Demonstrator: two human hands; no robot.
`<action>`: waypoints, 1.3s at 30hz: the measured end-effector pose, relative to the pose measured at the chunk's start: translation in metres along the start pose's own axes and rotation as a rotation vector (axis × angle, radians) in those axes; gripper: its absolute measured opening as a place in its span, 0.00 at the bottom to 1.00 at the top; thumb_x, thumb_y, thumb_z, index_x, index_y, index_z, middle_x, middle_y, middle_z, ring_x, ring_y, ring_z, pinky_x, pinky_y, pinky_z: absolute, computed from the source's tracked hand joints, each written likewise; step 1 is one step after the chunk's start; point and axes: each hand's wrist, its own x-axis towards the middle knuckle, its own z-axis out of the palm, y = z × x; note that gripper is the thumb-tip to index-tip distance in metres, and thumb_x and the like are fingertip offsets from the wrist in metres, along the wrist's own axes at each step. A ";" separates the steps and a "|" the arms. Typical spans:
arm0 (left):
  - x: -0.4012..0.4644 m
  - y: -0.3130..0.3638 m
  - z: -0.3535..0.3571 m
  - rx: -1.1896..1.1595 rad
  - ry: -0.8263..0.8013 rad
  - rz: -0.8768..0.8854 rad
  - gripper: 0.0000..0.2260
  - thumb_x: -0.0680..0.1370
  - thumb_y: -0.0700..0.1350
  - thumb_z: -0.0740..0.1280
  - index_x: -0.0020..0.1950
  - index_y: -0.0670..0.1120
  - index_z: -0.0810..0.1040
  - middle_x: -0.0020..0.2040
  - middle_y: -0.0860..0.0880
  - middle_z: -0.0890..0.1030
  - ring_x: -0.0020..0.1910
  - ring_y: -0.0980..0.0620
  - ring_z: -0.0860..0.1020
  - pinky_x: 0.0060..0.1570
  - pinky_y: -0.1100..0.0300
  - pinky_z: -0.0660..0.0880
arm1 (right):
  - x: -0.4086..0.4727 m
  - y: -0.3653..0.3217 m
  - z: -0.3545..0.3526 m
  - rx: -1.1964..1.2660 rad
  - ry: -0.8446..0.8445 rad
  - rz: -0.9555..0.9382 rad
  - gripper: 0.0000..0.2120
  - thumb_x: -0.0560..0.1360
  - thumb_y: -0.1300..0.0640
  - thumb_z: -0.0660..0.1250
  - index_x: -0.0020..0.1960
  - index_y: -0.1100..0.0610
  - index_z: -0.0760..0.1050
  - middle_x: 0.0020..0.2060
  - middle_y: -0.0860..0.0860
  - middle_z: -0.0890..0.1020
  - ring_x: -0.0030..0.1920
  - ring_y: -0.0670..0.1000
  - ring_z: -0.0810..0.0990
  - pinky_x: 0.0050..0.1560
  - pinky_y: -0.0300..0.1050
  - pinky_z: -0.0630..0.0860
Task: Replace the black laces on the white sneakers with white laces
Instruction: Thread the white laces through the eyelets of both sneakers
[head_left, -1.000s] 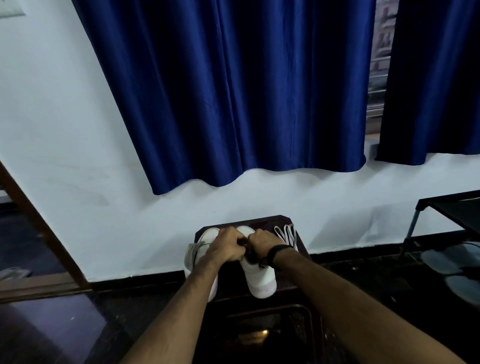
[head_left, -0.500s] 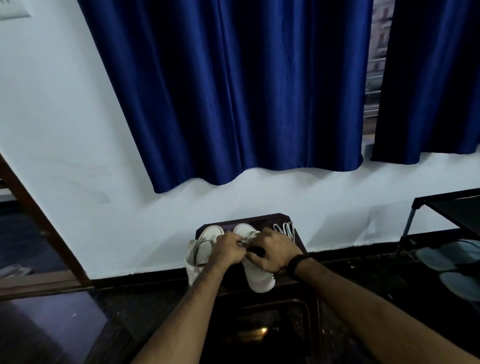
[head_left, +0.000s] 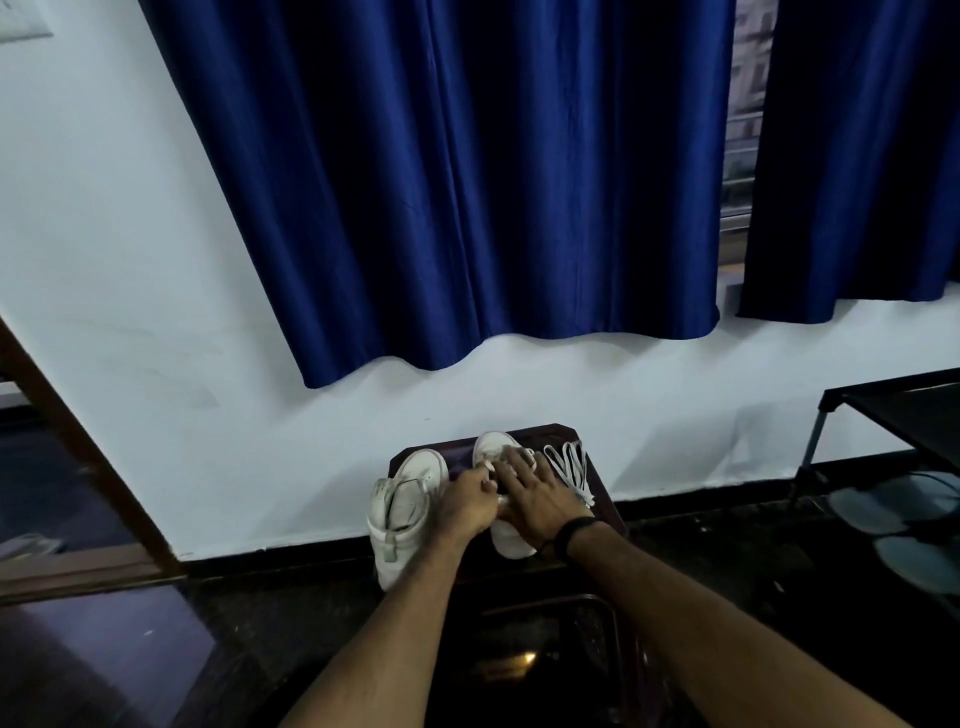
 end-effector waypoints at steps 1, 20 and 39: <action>0.002 0.001 0.001 -0.023 0.013 -0.009 0.09 0.79 0.42 0.61 0.54 0.43 0.79 0.52 0.40 0.83 0.54 0.41 0.80 0.49 0.55 0.74 | -0.005 0.004 0.001 0.043 0.097 -0.004 0.38 0.75 0.33 0.42 0.79 0.52 0.48 0.78 0.51 0.42 0.77 0.59 0.49 0.74 0.59 0.56; 0.006 0.000 0.011 -0.012 0.218 0.031 0.07 0.73 0.47 0.67 0.50 0.50 0.80 0.44 0.50 0.84 0.47 0.47 0.81 0.47 0.53 0.77 | -0.008 0.059 0.003 0.184 0.078 0.552 0.13 0.73 0.62 0.62 0.56 0.59 0.79 0.55 0.61 0.80 0.57 0.61 0.78 0.58 0.48 0.75; -0.014 0.059 -0.094 -0.775 0.062 0.048 0.10 0.72 0.43 0.77 0.49 0.38 0.85 0.36 0.45 0.84 0.31 0.55 0.80 0.41 0.60 0.80 | -0.011 -0.003 -0.179 0.854 0.199 0.071 0.03 0.73 0.56 0.73 0.42 0.53 0.83 0.41 0.48 0.85 0.43 0.43 0.81 0.44 0.41 0.77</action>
